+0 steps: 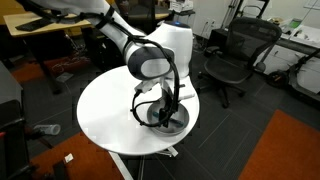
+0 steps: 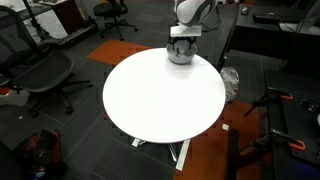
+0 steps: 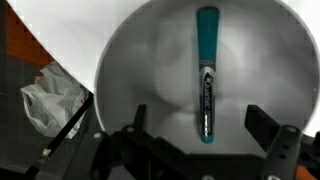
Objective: Take the green marker out of the grey bowl
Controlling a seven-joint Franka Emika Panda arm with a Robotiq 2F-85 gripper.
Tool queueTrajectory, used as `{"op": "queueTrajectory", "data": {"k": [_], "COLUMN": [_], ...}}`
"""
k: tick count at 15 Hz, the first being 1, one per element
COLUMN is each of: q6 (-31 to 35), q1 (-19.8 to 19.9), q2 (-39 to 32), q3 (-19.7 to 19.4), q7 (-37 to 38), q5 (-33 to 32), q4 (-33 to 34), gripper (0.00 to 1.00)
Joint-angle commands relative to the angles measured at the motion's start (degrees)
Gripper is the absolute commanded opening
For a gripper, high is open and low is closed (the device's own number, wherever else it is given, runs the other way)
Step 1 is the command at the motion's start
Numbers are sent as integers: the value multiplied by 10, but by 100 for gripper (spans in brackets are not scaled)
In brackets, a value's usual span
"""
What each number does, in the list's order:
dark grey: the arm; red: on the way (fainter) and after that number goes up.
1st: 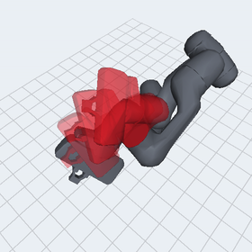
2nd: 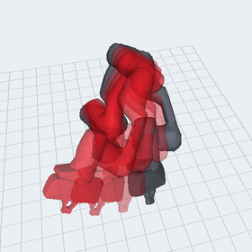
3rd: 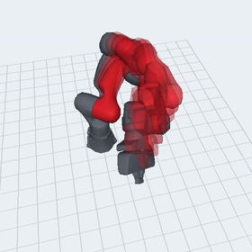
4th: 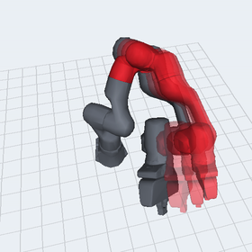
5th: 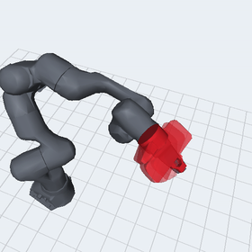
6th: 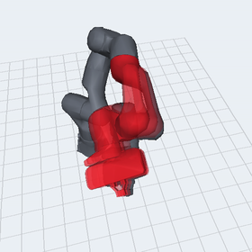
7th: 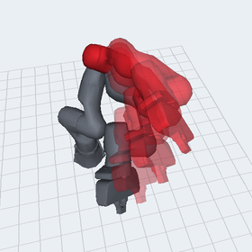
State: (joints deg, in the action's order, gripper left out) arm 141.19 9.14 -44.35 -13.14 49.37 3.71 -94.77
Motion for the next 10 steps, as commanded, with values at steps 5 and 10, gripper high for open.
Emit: {"op": "queueTrajectory", "data": {"k": [5,10], "q6": [-31,-45], "q1": [3,4], "q2": [-51,-65], "q3": [1,0], "q7": [-22,-22], "q5": [18,18], "q4": [68,86], "gripper": [75,40]}}
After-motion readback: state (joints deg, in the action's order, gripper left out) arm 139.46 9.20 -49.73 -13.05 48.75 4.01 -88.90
